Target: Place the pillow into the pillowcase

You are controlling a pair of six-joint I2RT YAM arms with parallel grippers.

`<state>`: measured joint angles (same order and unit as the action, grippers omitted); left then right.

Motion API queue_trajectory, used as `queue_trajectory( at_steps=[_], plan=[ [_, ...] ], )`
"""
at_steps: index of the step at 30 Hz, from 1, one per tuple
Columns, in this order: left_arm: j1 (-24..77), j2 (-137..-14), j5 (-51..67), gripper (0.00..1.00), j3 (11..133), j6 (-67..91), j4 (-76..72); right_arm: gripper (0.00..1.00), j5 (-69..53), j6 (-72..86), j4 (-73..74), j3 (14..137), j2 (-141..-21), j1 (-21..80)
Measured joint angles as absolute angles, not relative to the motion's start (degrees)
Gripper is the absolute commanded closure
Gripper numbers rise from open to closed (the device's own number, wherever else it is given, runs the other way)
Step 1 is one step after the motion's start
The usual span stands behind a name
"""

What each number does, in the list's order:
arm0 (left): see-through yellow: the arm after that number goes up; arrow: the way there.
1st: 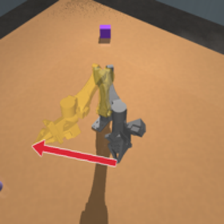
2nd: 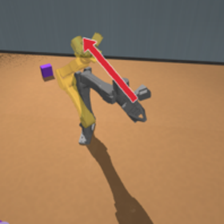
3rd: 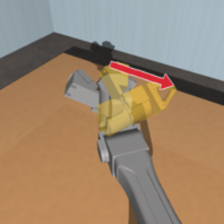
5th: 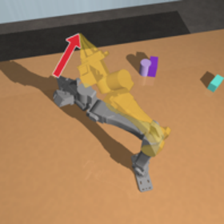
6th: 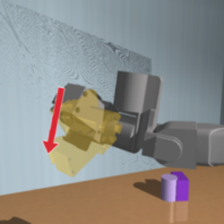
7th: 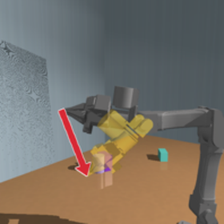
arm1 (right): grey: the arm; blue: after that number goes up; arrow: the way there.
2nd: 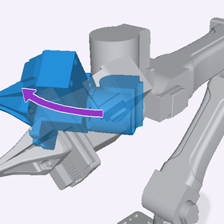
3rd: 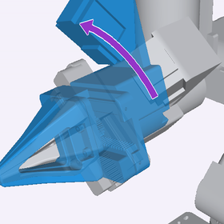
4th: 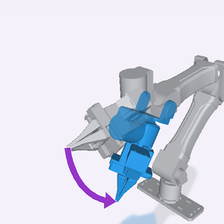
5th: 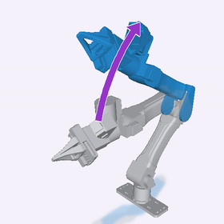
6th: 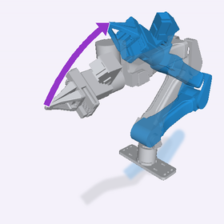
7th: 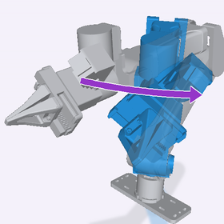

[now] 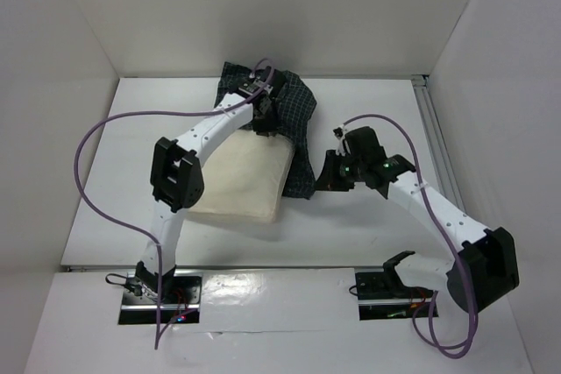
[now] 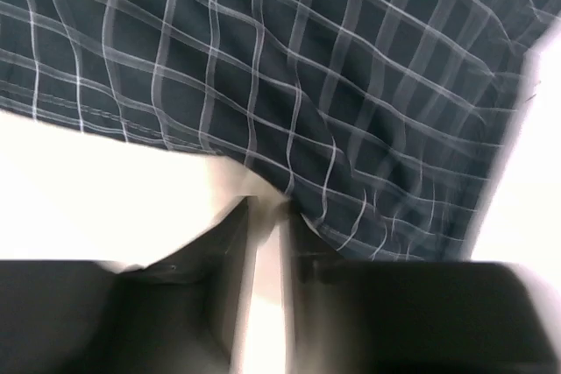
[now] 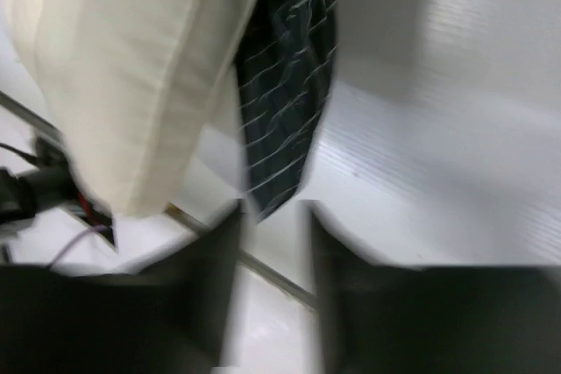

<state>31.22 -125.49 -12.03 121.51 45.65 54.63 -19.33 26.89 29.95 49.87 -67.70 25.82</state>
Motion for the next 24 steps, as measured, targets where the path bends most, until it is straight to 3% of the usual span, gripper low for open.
queue_trajectory(
  at_steps=[2, 3, 4, 12, 17, 18, 21, 22, 24],
  plan=[
    [31.7, -124.8, -11.4, 0.4, 120.1, 43.9, 52.4, 0.31, -18.2, 27.0, 32.6, 50.8, -68.4, 25.8],
    [31.8, -124.1, -10.9, 0.29, 118.9, 43.1, 51.7, 0.27, -17.5, 27.1, 34.2, 51.7, -69.1, 25.8],
    [32.2, -122.9, -10.3, 0.24, 117.0, 42.1, 51.2, 0.26, -16.6, 26.9, 35.6, 53.0, -70.0, 25.8],
    [32.1, -106.1, -8.0, 0.18, 106.7, 37.4, 53.2, 0.06, -6.9, 26.6, 38.3, 68.0, -79.0, 31.2],
    [21.0, -92.4, -7.3, 0.2, 102.5, 36.3, 52.7, 0.04, -2.4, 27.3, 35.7, 77.2, -91.5, 43.1],
    [18.0, -90.5, -7.4, 0.2, 101.7, 36.3, 52.2, 0.07, -2.1, 27.6, 34.5, 78.1, -94.3, 45.2],
    [11.5, -86.8, -7.2, 0.2, 99.2, 36.3, 51.8, 0.83, -1.8, 27.9, 32.1, 78.3, -101.0, 49.2],
    [10.6, -86.4, -6.9, 0.2, 98.6, 36.4, 51.8, 1.0, -1.2, 28.2, 31.6, 77.9, -103.0, 49.7],
    [10.2, -86.3, -5.7, 0.2, 97.3, 36.4, 51.7, 1.0, -0.7, 28.6, 30.7, 76.8, -105.1, 48.8]
  ],
)
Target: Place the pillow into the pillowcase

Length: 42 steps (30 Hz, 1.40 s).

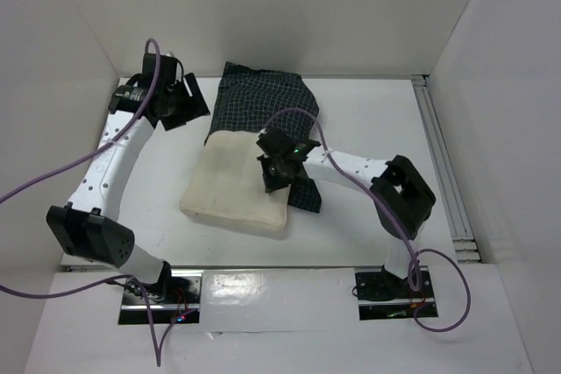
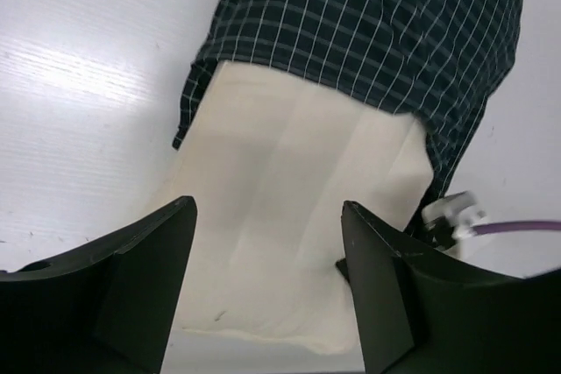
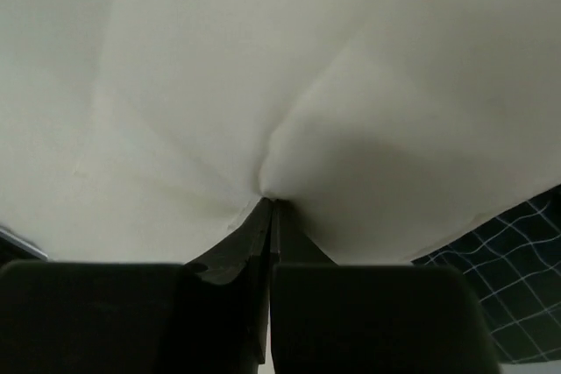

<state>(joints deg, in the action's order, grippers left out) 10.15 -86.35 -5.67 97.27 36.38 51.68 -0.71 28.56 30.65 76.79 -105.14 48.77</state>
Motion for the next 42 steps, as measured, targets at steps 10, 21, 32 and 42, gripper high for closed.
queue_trajectory(
  at_steps=[10, 21, 32, 42],
  plan=[
    [9.2, -86.1, 6.7, 0.21, 82.8, 34.5, 45.7, 0.32, 7.0, 23.0, 35.9, 68.6, -85.0, 26.3],
    [13.5, -87.0, 15.3, 0.15, 62.3, 37.8, 33.8, 0.0, 11.9, 16.4, 39.3, 76.8, -90.4, 37.8],
    [19.2, -84.5, 17.1, 0.15, 49.9, 41.6, 24.7, 1.0, 14.0, 9.5, 32.4, 76.8, -105.4, 41.8],
    [25.2, -84.2, 20.7, 0.09, 47.9, 44.6, 9.3, 1.0, 0.6, 8.4, 34.4, 83.3, -96.1, 36.1]
  ],
)
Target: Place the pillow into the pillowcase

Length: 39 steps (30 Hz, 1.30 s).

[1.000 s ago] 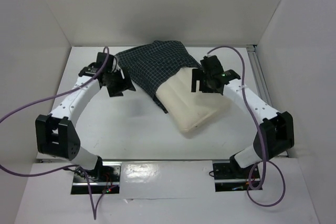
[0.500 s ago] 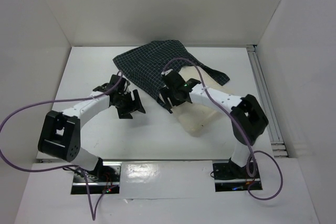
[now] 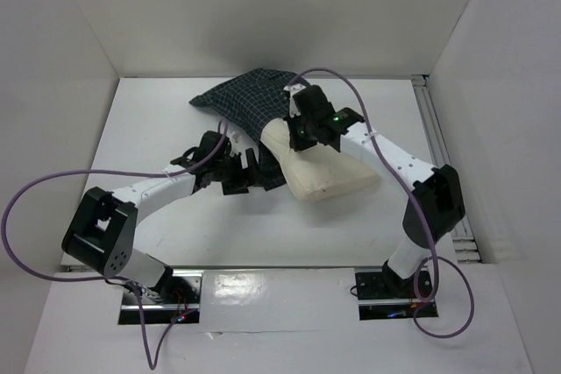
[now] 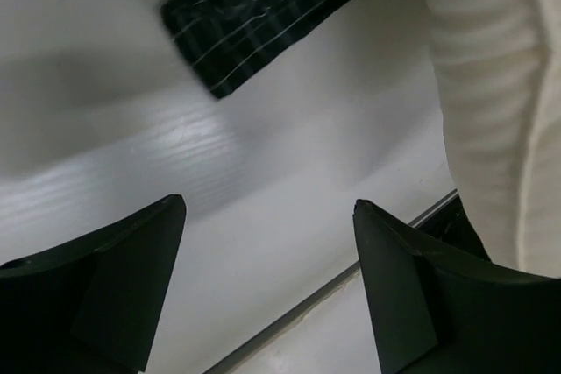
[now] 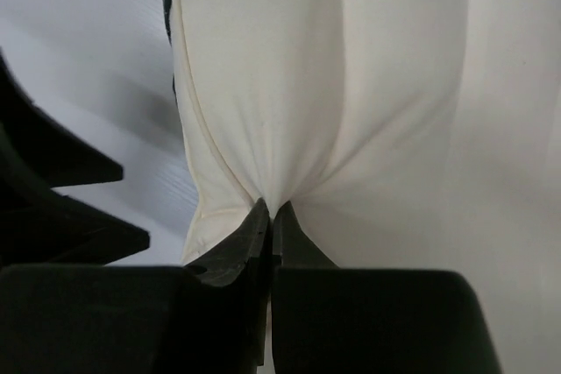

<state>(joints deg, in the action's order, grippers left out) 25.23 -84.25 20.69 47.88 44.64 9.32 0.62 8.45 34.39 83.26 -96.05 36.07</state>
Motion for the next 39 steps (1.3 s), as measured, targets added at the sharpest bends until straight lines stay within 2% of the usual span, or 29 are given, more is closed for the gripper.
queue_trajectory(
  at_steps=[8, 13, 16, 20, 21, 24, 26, 27, 28, 29, 34, 39],
  plan=[
    [25.3, -84.2, 14.1, 0.07, 47.8, 44.7, 4.4, 1.0, -7.8, 8.9, 36.3, 85.0, -94.0, 33.6],
    [26.1, -84.4, 5.1, 0.0, 47.8, 41.6, 3.2, 1.0, -10.1, 9.0, 37.6, 85.1, -94.0, 33.3],
    [26.5, -85.6, 1.1, 0.0, 47.9, 39.1, 1.8, 1.0, -10.8, 9.0, 37.9, 85.2, -94.0, 33.3],
    [26.6, -88.5, 1.7, 0.0, 47.9, 37.6, -1.8, 1.0, -11.5, 9.0, 38.1, 85.2, -94.0, 33.0],
    [26.8, -89.2, 2.7, 0.03, 47.9, 37.6, -3.1, 1.0, -11.6, 9.1, 38.2, 85.2, -94.0, 32.9],
    [27.1, -90.7, 5.4, 0.19, 47.9, 38.2, -6.5, 1.0, -12.3, 9.1, 38.2, 85.2, -94.0, 32.8],
    [27.2, -91.3, 7.1, 0.41, 47.9, 39.6, -8.8, 1.0, -12.9, 9.3, 38.2, 85.5, -94.3, 32.7],
    [27.3, -91.5, 7.9, 0.58, 47.9, 40.8, -9.9, 1.0, -13.1, 9.4, 38.2, 85.6, -94.5, 32.5],
    [27.3, -91.7, 9.1, 0.9, 47.9, 42.2, -11.2, 1.0, -13.3, 9.6, 38.3, 85.8, -94.7, 32.4],
    [27.3, -92.0, 10.5, 1.0, 48.0, 43.5, -12.3, 1.0, -13.5, 9.6, 38.3, 86.0, -94.9, 32.4],
    [26.5, -93.9, 20.3, 1.0, 48.8, 48.4, -19.1, 1.0, -14.0, 10.1, 39.4, 88.8, -96.9, 32.3],
    [24.9, -92.5, 29.5, 1.0, 41.8, 56.2, -32.2, 1.0, -13.3, 10.4, 43.2, 98.5, -102.4, 32.9]
  ],
)
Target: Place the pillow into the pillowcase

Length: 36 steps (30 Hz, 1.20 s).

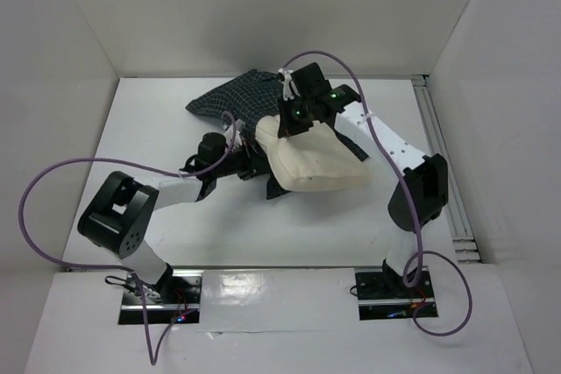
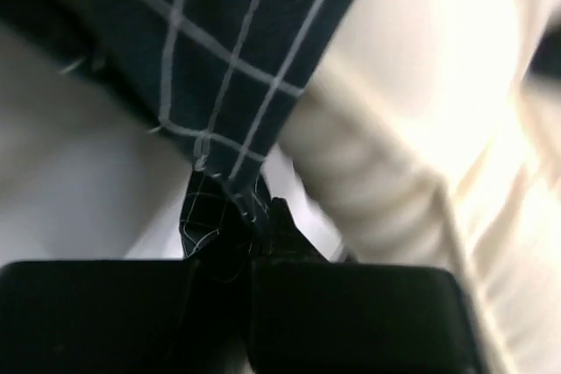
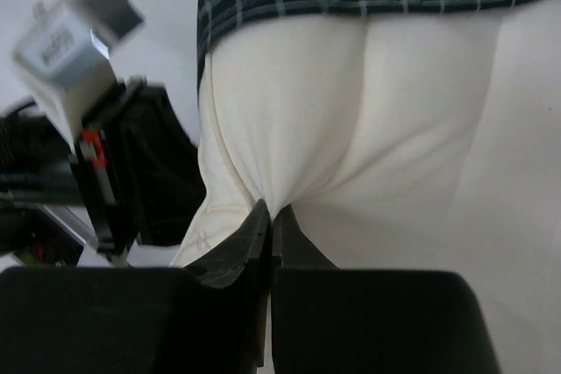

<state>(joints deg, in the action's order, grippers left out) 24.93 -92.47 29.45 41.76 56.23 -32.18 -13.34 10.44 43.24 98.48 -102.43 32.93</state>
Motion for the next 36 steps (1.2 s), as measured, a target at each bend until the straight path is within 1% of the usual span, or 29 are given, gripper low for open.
queue_trajectory(
  at_steps=[3, 7, 9, 11, 15, 19, 23, 24, 26, 27, 28, 29, 30, 32, 34, 36],
  plan=[
    [24.8, -90.9, 33.0, 1.0, 38.1, 60.2, -36.3, 1.0, -11.9, 10.5, 46.9, 107.9, -108.1, 33.7],
    [23.2, -86.2, 35.7, 1.0, 36.3, 63.8, -39.9, 1.0, -9.9, 10.2, 52.8, 125.2, -117.0, 34.9],
    [22.1, -83.3, 36.8, 1.0, 36.3, 65.0, -41.1, 1.0, -9.3, 9.8, 52.7, 128.3, -118.2, 35.8],
    [21.6, -80.1, 38.0, 1.0, 36.2, 65.5, -41.6, 1.0, -9.5, 9.5, 51.5, 126.4, -117.5, 36.2],
    [21.3, -74.2, 38.3, 1.0, 32.7, 65.9, -39.1, 1.0, -11.6, 9.8, 45.7, 115.6, -116.5, 37.1],
    [21.0, -68.1, 37.0, 1.0, 27.9, 64.6, -29.5, 1.0, -15.2, 11.4, 43.7, 110.1, -118.0, 37.6],
    [20.9, -59.2, 33.5, 1.0, 27.1, 60.2, -18.0, 1.0, -18.7, 13.3, 41.3, 108.2, -117.2, 37.8],
    [20.9, -57.2, 32.7, 0.98, 27.1, 59.0, -15.5, 1.0, -19.3, 13.8, 40.7, 107.6, -116.6, 37.9],
    [21.0, -53.9, 31.2, 0.84, 27.6, 55.9, -9.8, 1.0, -20.3, 14.5, 39.3, 106.4, -115.3, 38.4],
    [21.0, -52.7, 30.0, 0.56, 28.5, 54.0, -6.3, 1.0, -20.6, 15.0, 38.6, 105.6, -114.7, 38.8],
    [21.1, -51.7, 29.0, 0.39, 29.5, 52.2, -3.1, 0.93, -20.8, 15.4, 38.0, 105.1, -114.4, 39.3],
    [21.3, -50.7, 28.6, 0.22, 31.1, 51.0, 0.4, 0.6, -20.8, 15.6, 37.5, 104.8, -114.4, 39.9],
    [21.6, -49.4, 27.7, 0.02, 32.8, 49.8, 3.3, 0.48, -20.2, 15.7, 37.1, 104.4, -114.4, 40.7],
    [22.1, -46.5, 25.6, 0.0, 35.9, 48.0, 8.1, 0.4, -19.5, 15.5, 36.6, 103.6, -114.5, 41.6],
    [22.3, -43.7, 22.4, 0.0, 38.9, 46.8, 11.6, 0.4, -18.2, 15.2, 36.4, 101.7, -113.9, 42.0],
    [22.3, -41.7, 19.1, 0.09, 41.9, 46.0, 14.7, 0.4, -15.8, 15.1, 35.9, 97.7, -111.9, 41.9]
  ],
)
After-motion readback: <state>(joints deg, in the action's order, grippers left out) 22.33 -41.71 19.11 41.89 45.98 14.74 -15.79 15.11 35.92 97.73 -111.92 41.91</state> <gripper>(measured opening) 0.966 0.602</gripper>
